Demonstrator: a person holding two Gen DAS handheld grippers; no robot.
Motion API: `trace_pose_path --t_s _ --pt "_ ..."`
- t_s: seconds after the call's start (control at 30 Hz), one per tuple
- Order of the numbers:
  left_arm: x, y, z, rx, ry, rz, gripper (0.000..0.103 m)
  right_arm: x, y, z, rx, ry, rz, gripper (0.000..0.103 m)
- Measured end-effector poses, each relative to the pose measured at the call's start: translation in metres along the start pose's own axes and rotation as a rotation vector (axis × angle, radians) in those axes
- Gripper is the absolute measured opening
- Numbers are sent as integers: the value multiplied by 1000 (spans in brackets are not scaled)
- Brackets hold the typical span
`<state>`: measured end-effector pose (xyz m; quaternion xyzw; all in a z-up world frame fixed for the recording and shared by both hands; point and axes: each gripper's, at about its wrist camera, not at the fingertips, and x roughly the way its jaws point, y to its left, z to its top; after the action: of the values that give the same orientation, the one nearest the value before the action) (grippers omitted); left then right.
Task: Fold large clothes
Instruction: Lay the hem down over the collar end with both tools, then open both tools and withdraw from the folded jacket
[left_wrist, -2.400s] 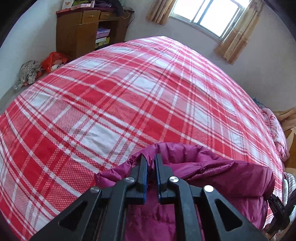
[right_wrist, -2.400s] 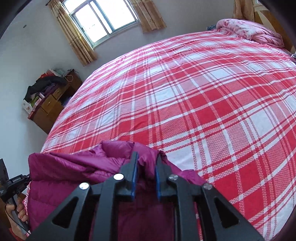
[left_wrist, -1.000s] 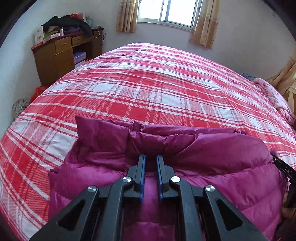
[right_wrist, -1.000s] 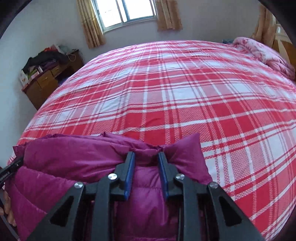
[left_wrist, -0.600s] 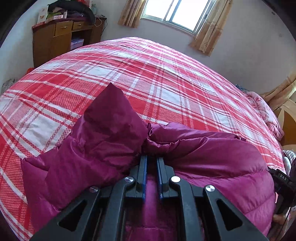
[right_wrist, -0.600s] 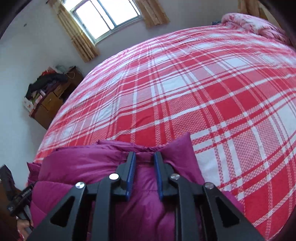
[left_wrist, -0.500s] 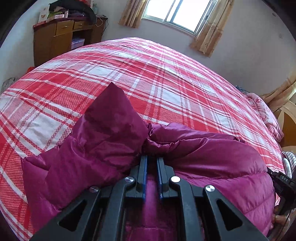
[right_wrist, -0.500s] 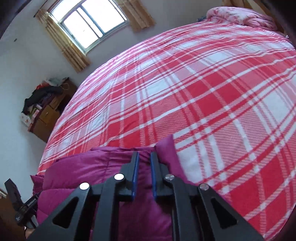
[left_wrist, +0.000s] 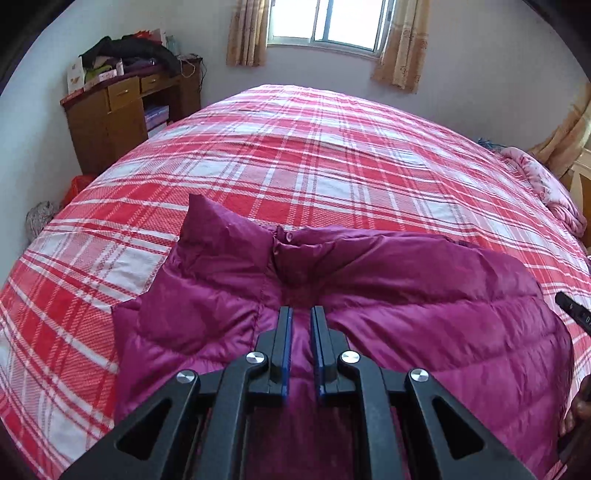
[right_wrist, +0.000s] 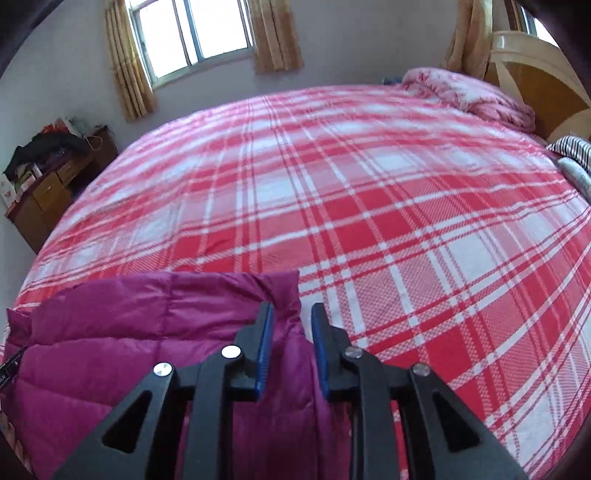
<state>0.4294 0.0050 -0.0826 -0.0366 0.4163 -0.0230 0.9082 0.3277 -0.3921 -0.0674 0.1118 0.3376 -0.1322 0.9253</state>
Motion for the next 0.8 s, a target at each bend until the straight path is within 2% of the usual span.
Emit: trace_pose_path --t_s 0.17,0.3,0.4,0.47,0.67,0.8 --pt "-35 -17 -20 22 -4 -29 11 -59 58 -21 -110 -49 152 24" --pt "-52 -40 -41 75 -15 -7 11 -72 104 -54 -194 -23 239 24" --pt "-55 -50 -53 84 -15 -11 11 -59 122 -75 -228 14 227 24" --pt "-51 -56 -59 102 -17 19 11 -42 125 -86 -225 59 213 25" --pt "-37 -66 -70 151 -43 95 11 -28 126 -101 -273 44 181 25" --pt "-25 -74 -82 209 -102 181 12 -28 129 -105 -292 43 161 25"
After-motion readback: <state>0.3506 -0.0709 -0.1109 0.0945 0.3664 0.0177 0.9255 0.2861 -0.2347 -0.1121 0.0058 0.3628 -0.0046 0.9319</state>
